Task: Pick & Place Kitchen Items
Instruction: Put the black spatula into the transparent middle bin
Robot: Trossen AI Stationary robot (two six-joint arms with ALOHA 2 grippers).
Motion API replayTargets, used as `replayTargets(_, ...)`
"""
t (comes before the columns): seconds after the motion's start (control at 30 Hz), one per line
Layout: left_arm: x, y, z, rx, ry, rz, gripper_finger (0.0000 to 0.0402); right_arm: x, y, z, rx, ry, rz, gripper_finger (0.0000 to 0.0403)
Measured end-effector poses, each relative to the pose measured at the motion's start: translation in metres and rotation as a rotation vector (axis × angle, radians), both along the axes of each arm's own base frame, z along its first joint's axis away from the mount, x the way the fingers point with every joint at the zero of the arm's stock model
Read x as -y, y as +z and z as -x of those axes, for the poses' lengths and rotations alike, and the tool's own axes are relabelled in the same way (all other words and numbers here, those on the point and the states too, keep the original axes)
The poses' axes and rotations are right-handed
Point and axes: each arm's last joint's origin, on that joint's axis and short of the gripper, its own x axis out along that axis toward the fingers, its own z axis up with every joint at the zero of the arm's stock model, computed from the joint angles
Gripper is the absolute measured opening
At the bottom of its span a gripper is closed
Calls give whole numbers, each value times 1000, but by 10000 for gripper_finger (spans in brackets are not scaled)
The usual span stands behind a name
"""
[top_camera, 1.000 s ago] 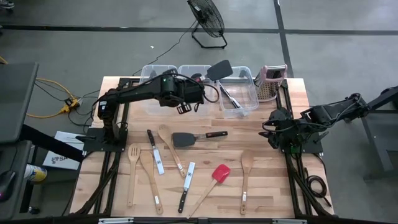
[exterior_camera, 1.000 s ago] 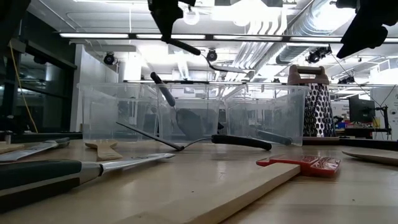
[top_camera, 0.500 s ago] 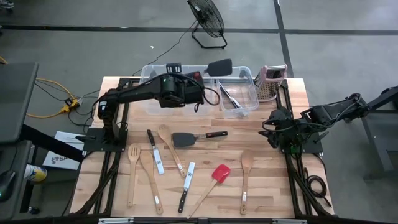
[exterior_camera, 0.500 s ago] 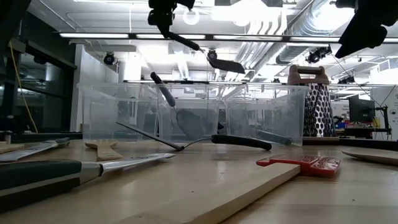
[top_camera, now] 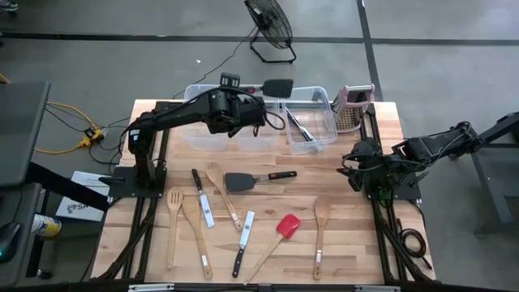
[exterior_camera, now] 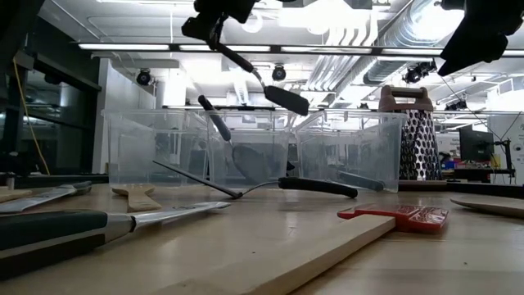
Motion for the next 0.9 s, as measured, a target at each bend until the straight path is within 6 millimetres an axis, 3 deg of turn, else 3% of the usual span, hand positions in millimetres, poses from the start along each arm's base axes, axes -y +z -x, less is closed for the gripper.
replayTargets(0.3, -1, 5, 2, -119, -8, -112, 81, 0, 0, 0, 1, -2, 2, 251)
replayTargets(0.67, -1, 14, 11, -283, -67, -130, 81, 1, 0, 0, 10, -22, 38, 251)
replayTargets(0.9, -11, 15, 15, -328, -48, -130, 81, 1, 1, 0, 12, -27, 48, 251)
